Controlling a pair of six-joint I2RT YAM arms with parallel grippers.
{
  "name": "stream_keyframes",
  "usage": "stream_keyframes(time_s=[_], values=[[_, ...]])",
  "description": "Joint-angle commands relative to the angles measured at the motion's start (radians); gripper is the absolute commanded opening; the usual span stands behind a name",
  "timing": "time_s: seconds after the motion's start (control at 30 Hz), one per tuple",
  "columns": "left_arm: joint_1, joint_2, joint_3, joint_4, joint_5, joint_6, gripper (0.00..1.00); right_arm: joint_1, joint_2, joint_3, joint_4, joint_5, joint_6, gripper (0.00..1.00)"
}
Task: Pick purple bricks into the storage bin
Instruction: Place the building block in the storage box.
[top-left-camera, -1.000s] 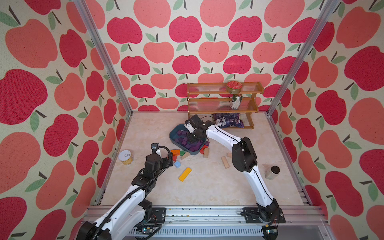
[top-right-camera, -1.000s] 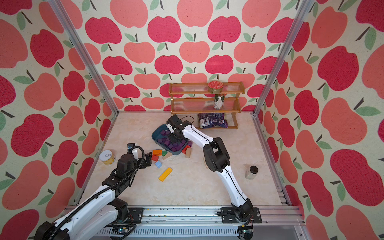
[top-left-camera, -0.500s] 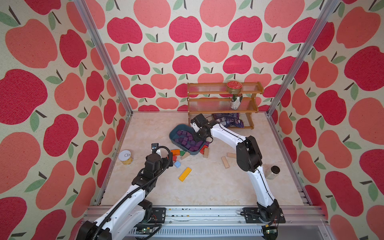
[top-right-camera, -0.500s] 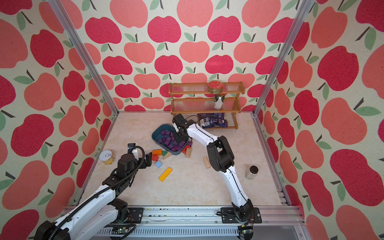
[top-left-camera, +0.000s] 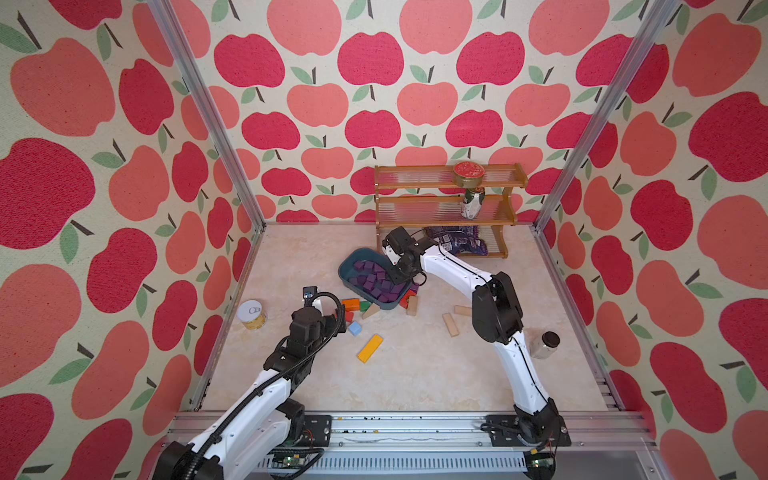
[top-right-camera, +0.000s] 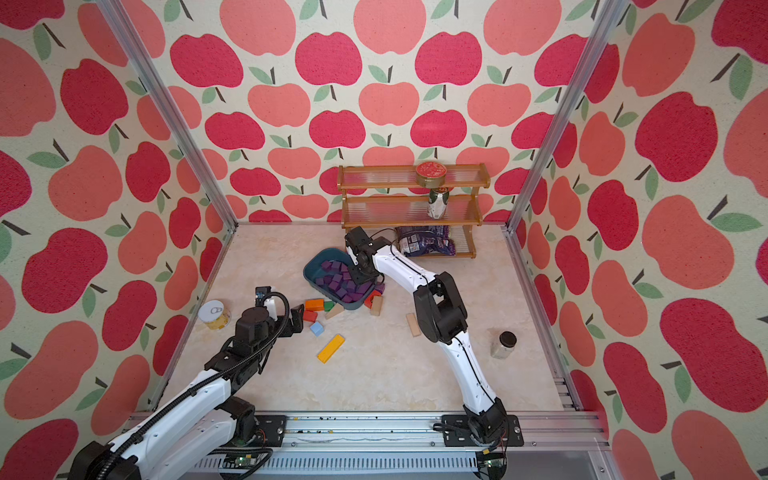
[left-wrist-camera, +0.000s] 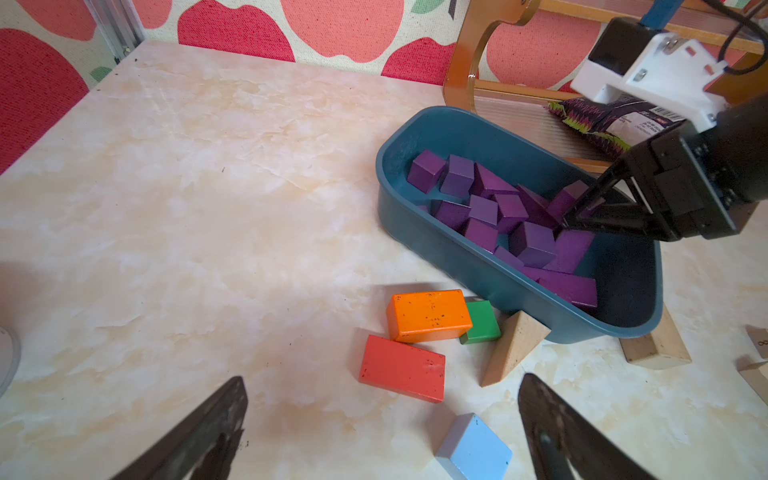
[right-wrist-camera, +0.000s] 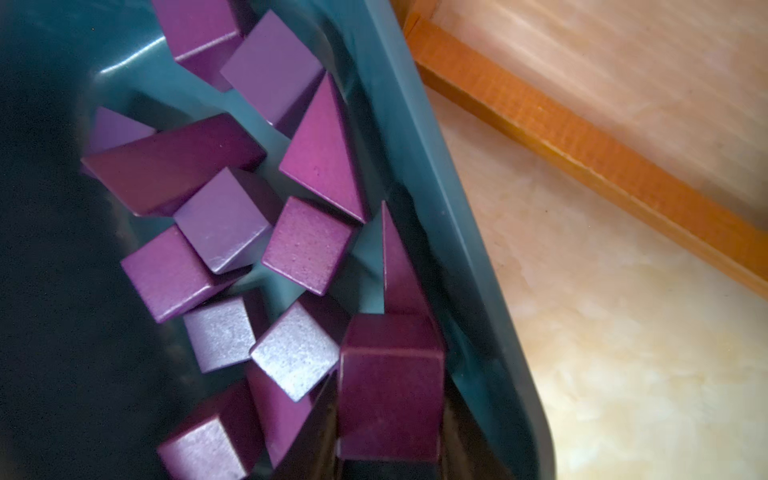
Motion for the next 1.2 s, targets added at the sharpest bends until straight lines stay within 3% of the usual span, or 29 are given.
stream_keyframes(time_s=[0.0,0.53,0.9,1.17], values=[[0.006,-0.001,0.002,-0.014,-0.026,-0.007,0.99,0.017,0.026,0.050,-0.060,0.029,-0.047,0.21],[0.006,-0.015,0.001,-0.021,-0.029,-0.009,0.99,0.050,0.161,0.244,-0.218,0.068,-0.092,0.21],[0.006,-0.008,0.001,-0.018,-0.027,-0.010,0.99,0.035,0.191,0.264,-0.242,0.147,-0.095,0.22],[0.006,0.000,0.002,-0.013,-0.027,-0.010,0.99,0.038,0.209,0.282,-0.249,0.130,-0.110,0.22]])
